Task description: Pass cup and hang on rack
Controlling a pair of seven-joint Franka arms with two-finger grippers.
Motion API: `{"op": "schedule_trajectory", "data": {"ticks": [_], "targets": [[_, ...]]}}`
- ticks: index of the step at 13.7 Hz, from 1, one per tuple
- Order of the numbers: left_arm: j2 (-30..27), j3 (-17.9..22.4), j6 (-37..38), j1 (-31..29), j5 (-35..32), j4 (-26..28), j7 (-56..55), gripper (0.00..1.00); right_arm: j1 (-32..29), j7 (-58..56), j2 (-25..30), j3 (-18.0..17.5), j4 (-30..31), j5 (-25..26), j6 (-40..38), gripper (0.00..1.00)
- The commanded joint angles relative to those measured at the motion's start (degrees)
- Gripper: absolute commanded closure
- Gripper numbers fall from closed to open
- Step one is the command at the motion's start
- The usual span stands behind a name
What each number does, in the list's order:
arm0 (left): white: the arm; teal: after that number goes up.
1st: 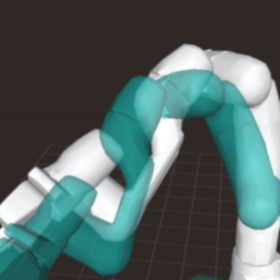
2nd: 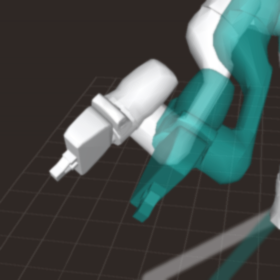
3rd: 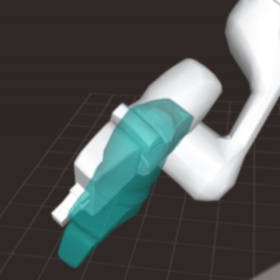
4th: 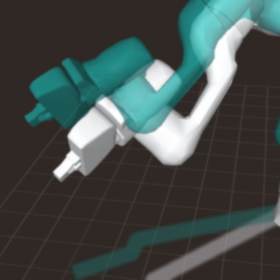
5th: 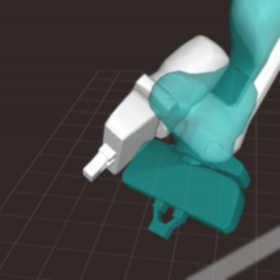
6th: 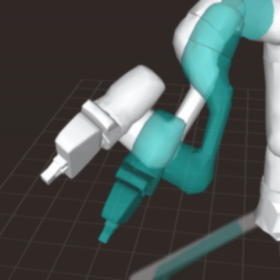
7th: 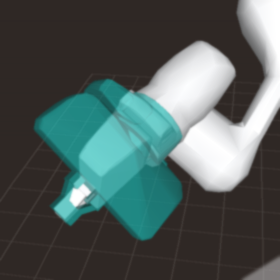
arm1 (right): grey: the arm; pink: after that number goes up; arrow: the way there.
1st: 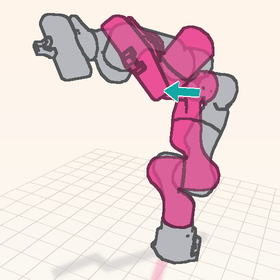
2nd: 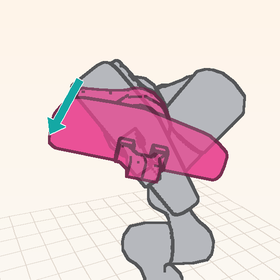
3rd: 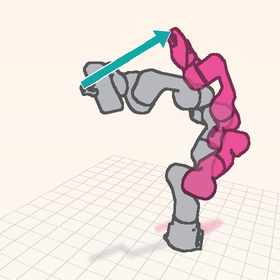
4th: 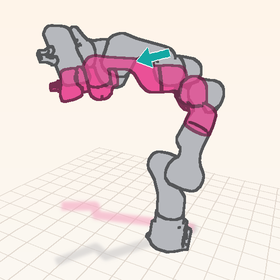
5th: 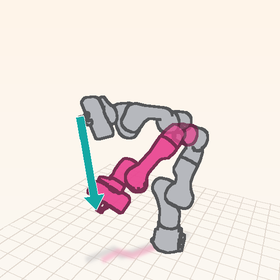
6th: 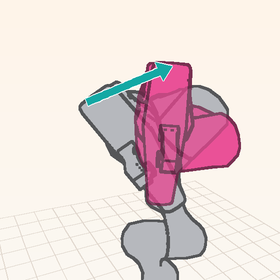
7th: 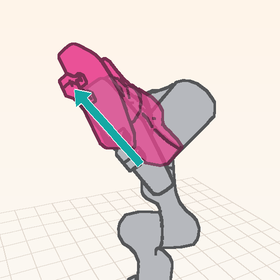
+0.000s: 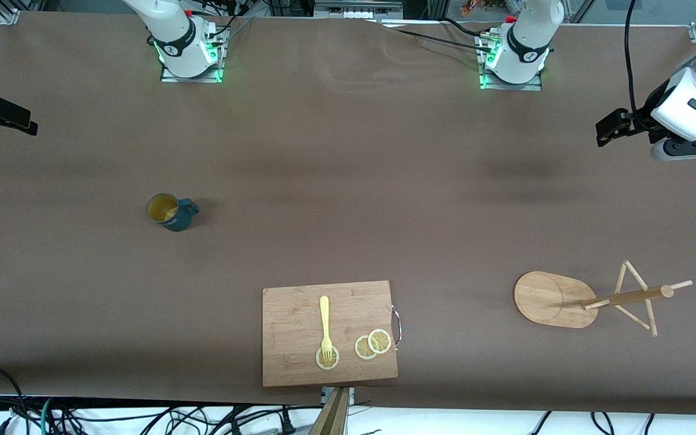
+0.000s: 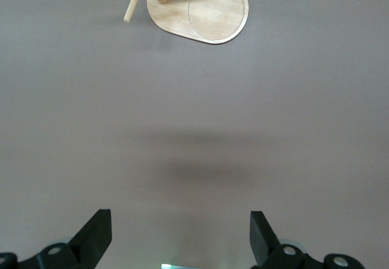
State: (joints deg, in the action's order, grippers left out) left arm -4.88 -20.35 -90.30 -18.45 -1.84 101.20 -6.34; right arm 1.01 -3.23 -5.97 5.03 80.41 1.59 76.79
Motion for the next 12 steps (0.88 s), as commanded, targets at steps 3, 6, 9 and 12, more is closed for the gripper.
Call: {"op": "schedule_trajectory", "data": {"ticks": [3, 6, 9, 12], "targets": [[-0.3, -0.6, 3.7, 0.3, 0.5, -0.9, 1.6, 0.0, -1.8, 0.6, -2.4, -0.9, 0.4, -0.2, 2.4, 0.0], [-0.1, -0.4, 7.3, 0.3, 0.3, -4.0, 1.6, 0.0, -2.2, 0.6, -5.9, -0.9, 0.5, -0.5, 3.5, 0.0], [-0.5, 0.2, 7.4, 0.4, 0.8, -3.7, 1.6, 0.0, -2.2, 0.7, -8.5, -0.9, 0.5, -0.9, 6.3, 0.0], [0.1, 11.5, 7.5, 11.2, 0.6, -4.1, 1.7, 0.0, -1.6, 0.7, -14.2, -1.2, 1.2, -1.0, 10.6, 0.0]]}}
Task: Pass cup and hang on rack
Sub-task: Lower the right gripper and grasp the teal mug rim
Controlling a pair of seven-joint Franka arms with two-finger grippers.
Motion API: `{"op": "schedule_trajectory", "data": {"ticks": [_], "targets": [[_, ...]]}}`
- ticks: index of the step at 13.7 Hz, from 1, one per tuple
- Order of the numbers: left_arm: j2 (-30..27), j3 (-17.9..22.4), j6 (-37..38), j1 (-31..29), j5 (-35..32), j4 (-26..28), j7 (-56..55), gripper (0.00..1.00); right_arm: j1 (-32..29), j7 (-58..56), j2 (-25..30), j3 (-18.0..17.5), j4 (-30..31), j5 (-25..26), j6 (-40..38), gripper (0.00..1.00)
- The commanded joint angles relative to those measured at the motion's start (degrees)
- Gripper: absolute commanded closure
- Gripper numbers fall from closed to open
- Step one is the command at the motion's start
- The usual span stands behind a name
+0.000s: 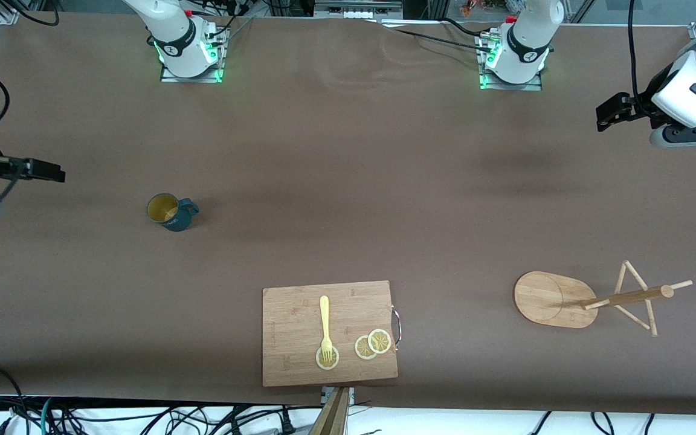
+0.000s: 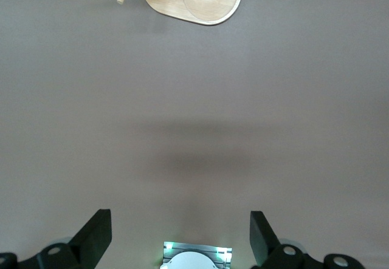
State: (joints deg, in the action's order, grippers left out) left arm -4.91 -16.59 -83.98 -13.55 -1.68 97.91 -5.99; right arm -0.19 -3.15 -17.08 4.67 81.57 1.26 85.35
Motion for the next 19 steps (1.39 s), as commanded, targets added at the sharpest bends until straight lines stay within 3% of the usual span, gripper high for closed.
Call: {"op": "schedule_trajectory", "data": {"ticks": [1, 4, 8, 17, 18, 19], "targets": [[1.8, 9.7, 1.4, 7.6, 0.4, -1.0, 2.4, 0.0, -0.3, 0.5, -4.8, -1.0, 0.3, -0.7, 3.2, 0.0], [3.9, 10.6, 1.5, 8.1, 0.4, -4.6, 3.9, 0.0, -0.2, 0.6, -5.9, -1.2, 8.1, -1.0, 13.4, 0.0], [3.6, 10.2, 1.8, 7.9, 0.3, -4.4, 3.9, 0.0, -0.1, 0.8, -5.4, -2.5, 18.9, -2.1, 25.6, 0.0], [3.7, 10.5, 3.6, 7.5, 0.0, -4.8, 4.0, 0.0, 0.4, 1.2, -4.9, -3.7, 31.9, -2.1, 37.8, 0.0], [3.7, 10.9, 3.5, 7.3, 0.0, -4.9, 4.1, 0.0, 0.4, 1.2, -5.1, -3.7, 32.1, -2.1, 38.5, 0.03], [3.7, 10.9, 3.4, 7.2, 0.0, -5.0, 4.1, 0.0, 0.4, 1.2, -5.2, -3.7, 32.3, -2.1, 39.2, 0.14]]}}
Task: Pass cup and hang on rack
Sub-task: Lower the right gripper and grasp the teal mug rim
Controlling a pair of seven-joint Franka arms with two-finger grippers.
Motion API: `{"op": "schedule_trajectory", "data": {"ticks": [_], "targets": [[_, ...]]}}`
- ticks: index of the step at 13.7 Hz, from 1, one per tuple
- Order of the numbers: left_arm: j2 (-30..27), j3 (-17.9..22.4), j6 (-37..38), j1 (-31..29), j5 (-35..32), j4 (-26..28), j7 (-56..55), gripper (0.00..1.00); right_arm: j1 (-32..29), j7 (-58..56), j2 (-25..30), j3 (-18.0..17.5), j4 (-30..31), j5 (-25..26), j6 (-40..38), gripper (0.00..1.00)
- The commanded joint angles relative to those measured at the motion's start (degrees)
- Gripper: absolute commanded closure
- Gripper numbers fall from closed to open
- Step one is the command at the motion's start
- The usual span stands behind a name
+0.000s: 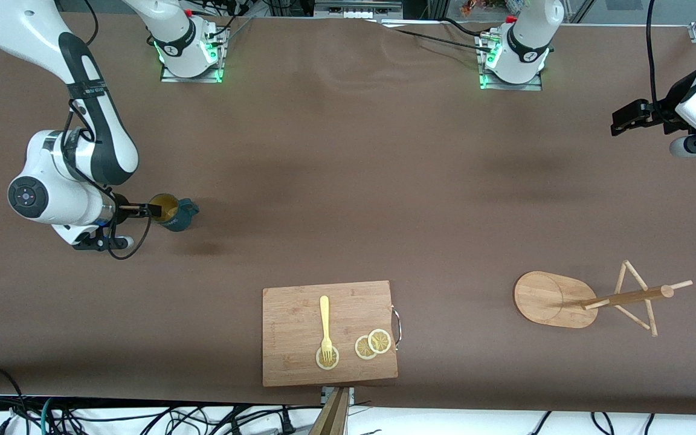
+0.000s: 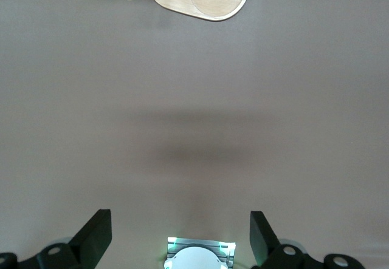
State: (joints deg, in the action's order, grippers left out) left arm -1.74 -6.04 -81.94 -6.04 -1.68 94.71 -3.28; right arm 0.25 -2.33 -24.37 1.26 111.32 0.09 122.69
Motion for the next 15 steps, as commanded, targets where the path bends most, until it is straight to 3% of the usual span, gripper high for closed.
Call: {"op": "schedule_trajectory", "data": {"ticks": [1, 4, 9, 12, 15], "targets": [[0.7, 0.2, 1.3, -0.3, 0.0, -2.4, 1.3, 0.0, -0.1, 0.4, 1.9, -0.6, 2.7, -0.9, 1.9, 0.36], [1.0, 0.1, 1.3, -0.2, -0.1, -2.5, 1.3, 0.0, -0.1, 0.6, 1.9, -1.1, 2.4, -0.9, 1.2, 0.98], [0.9, 0.0, 1.3, -0.2, -0.2, -2.6, 1.3, 0.0, -0.2, 0.4, 1.8, -1.5, 1.8, -1.0, 0.2, 1.0], [0.9, 0.0, 1.3, -0.2, -0.1, -2.5, 1.3, 0.0, -0.1, 0.1, 2.1, -2.3, -2.8, -1.1, -2.1, 1.0], [1.0, 0.0, 1.3, -0.2, -0.1, -2.5, 1.3, 0.0, 0.7, 2.5, 2.1, -7.7, -7.7, -1.6, -6.0, 1.0]]}}
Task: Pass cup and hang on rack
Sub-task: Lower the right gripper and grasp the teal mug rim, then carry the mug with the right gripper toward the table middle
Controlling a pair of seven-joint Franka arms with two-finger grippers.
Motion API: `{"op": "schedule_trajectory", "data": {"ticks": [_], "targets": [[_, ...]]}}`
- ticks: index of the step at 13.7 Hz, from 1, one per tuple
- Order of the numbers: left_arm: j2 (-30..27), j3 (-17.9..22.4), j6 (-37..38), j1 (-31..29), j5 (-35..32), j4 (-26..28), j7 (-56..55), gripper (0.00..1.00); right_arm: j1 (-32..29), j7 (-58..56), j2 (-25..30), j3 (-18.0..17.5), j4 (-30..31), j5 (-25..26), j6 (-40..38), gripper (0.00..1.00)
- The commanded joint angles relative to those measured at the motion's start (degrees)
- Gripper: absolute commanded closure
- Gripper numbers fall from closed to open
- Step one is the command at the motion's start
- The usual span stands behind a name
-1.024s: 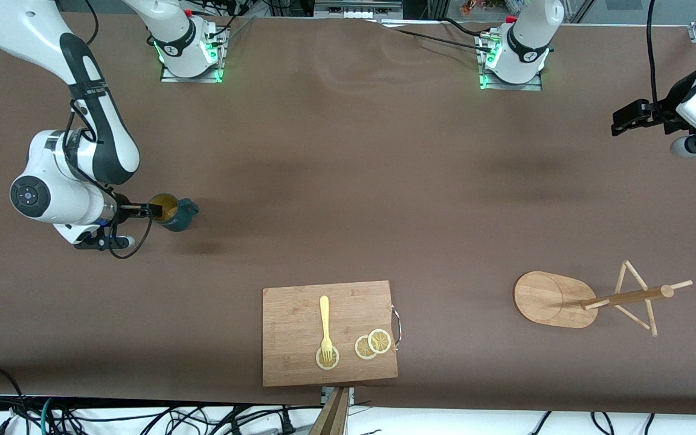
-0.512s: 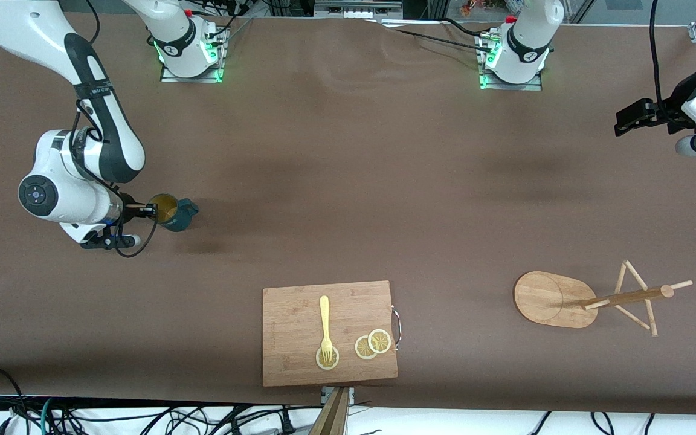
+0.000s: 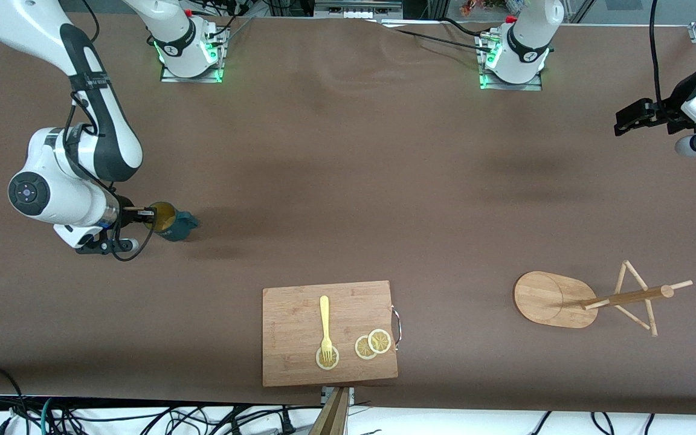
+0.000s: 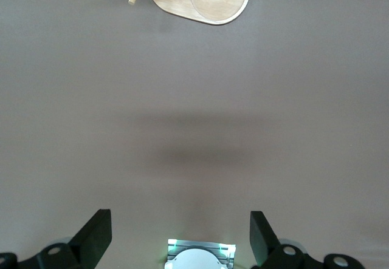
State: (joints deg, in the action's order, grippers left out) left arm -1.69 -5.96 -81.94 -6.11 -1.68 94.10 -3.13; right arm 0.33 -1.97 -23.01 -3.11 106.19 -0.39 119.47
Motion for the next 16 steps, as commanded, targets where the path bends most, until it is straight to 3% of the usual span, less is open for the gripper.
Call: {"op": "schedule_trajectory", "data": {"ticks": [1, 6, 12, 16], "targets": [[1.0, -0.1, 1.3, -0.2, -0.1, -1.9, 1.1, 0.0, 1.8, 5.8, 0.7, -5.2, -3.4, -1.1, -2.7, 1.0], [1.6, 0.3, 1.3, -0.2, -0.1, -1.9, 1.1, 0.0, 19.5, 35.3, -6.2, -6.5, -14.7, -0.4, -2.3, 1.0], [1.8, 0.3, 2.6, -0.5, -0.2, -1.2, 1.0, 0.0, 31.2, 60.5, -17.7, -6.5, -29.4, -0.3, -2.0, 1.0], [3.7, 0.3, 4.2, -1.6, -0.1, -1.0, 0.1, 0.0, 37.4, 63.0, -19.6, -6.4, -30.4, -0.2, 3.2, 1.0]]}}
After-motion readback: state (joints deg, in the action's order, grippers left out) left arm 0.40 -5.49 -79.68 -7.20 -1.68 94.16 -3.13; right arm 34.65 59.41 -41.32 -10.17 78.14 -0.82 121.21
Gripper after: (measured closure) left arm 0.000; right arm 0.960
